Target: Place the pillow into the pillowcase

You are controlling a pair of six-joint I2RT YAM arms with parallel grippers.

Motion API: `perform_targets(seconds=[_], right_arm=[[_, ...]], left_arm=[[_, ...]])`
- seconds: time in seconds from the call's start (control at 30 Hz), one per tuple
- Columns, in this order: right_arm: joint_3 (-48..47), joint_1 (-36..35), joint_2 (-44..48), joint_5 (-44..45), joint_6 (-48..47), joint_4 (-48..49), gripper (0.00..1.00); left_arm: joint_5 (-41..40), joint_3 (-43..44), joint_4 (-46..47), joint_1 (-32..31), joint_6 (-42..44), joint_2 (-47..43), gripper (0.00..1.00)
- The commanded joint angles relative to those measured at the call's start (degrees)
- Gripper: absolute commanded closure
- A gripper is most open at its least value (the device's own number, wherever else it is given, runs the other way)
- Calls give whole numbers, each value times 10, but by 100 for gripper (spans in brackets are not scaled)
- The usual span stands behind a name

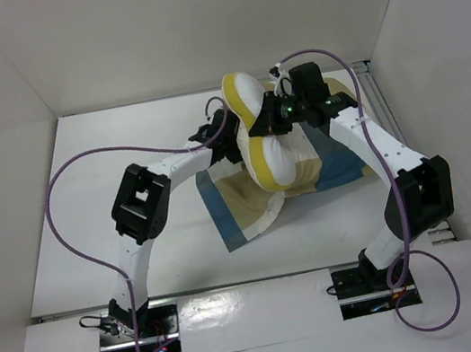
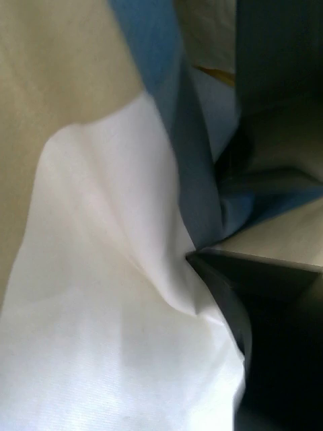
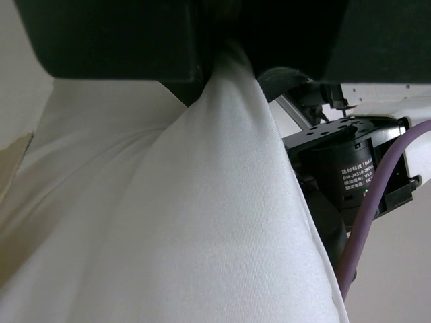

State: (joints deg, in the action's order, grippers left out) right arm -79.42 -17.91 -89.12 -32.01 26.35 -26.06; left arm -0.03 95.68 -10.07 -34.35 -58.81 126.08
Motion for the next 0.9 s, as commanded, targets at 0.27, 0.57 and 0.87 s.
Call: perform_targets(seconds=[0.27,0.57,0.87], right_arm=[[-26,-27,11,-60,20,33,100],[-36,-27,-7,76,8,-29,100],[-54,-27,-12,192,33,-54,100]], left_arm=[[-12,-17,-22,-3,-7,-9,98],[99,-113,-9,41,23,-114,100],[176,-184,3,75,57,-178,100]])
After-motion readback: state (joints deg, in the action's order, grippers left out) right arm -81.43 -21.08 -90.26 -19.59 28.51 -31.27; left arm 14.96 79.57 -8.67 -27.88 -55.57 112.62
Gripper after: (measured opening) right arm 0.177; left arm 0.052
